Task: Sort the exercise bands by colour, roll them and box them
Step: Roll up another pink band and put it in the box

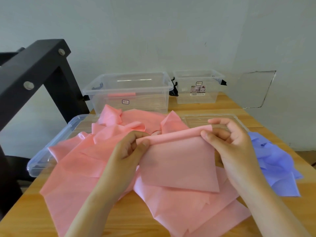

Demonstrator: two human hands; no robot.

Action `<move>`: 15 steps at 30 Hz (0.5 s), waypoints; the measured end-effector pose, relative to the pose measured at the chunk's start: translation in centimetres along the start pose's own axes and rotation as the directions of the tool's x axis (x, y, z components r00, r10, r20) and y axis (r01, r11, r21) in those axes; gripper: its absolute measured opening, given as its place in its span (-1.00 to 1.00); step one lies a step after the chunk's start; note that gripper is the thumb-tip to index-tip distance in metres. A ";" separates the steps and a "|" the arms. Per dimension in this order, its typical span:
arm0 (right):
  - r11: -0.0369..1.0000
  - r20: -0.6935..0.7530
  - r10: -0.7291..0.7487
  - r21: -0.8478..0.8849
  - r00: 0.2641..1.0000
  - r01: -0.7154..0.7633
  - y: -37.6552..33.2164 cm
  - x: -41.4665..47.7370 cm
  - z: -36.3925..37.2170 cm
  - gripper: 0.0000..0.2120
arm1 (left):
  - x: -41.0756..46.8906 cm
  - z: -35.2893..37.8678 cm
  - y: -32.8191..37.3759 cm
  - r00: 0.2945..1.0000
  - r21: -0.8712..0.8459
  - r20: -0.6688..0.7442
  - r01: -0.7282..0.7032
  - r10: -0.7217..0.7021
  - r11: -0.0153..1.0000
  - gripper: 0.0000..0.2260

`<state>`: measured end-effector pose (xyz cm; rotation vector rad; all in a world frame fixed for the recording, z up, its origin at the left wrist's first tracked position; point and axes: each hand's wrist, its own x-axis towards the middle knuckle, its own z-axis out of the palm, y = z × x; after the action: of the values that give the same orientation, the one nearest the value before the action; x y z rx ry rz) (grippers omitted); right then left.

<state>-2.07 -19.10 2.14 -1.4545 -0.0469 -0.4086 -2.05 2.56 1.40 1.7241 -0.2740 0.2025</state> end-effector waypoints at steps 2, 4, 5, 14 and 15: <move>1.000 -0.053 -0.023 -0.003 0.998 0.022 -0.1 -0.1 0.3 -0.79 | 0.0 0.4 -0.2 0.999 0.036 -0.029 0.024 -0.023 0.999 -0.86; 0.999 -0.068 -0.043 -0.019 0.997 0.042 -0.2 -0.1 0.5 -0.81 | 0.0 0.8 -0.3 0.997 0.032 -0.068 0.043 -0.041 0.999 -0.85; 0.999 -0.066 -0.045 -0.025 0.997 0.044 -0.3 -0.1 0.6 -0.82 | 0.1 0.9 -0.3 0.995 0.024 -0.082 0.051 -0.049 0.998 -0.86; 1.000 -0.064 -0.011 -0.015 0.998 0.010 -0.2 -0.2 0.4 -0.87 | 0.2 0.5 -0.1 0.996 0.028 -0.042 0.076 -0.075 0.997 -0.90; 1.000 -0.069 -0.009 -0.014 0.998 0.008 -0.1 -0.2 0.3 -0.87 | 0.2 0.5 -0.2 0.997 0.031 -0.035 0.070 -0.069 0.997 -0.90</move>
<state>-2.18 -18.75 2.27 -1.4532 0.0058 -0.4666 -1.79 2.09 1.23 1.7576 -0.1864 0.1859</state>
